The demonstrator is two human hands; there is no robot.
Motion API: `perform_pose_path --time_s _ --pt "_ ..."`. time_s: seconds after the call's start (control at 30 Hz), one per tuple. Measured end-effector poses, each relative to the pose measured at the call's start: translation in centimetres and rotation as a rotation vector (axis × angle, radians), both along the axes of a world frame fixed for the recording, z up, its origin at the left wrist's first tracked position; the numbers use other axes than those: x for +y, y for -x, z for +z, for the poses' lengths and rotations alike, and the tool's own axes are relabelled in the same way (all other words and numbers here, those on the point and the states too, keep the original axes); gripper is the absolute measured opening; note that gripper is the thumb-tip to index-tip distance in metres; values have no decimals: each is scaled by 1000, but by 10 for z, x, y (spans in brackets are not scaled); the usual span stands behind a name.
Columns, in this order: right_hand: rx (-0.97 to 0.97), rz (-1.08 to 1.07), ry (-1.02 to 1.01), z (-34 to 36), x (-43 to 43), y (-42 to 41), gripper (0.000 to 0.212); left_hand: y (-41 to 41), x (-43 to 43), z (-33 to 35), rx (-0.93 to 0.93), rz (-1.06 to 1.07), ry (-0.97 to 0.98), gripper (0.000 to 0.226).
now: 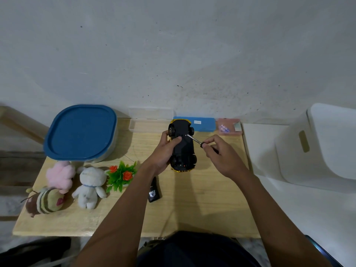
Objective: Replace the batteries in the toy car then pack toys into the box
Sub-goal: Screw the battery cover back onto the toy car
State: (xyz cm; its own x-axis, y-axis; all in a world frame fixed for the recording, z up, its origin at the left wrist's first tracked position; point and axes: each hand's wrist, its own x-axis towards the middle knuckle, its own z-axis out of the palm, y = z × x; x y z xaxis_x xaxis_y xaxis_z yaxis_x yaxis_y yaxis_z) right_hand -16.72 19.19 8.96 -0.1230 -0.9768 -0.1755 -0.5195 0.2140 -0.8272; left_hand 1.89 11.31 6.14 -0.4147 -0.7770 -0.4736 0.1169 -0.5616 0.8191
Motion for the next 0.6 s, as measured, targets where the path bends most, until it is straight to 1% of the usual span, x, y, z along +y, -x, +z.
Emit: perform_pose_path --time_s 0.23,0.6 --pt "108 -31 -30 0 -5 -2 12 0 1 0 -9 -3 10 19" --pt "145 -28 -39 3 -7 -2 12 -1 -1 0 -4 -7 10 26"
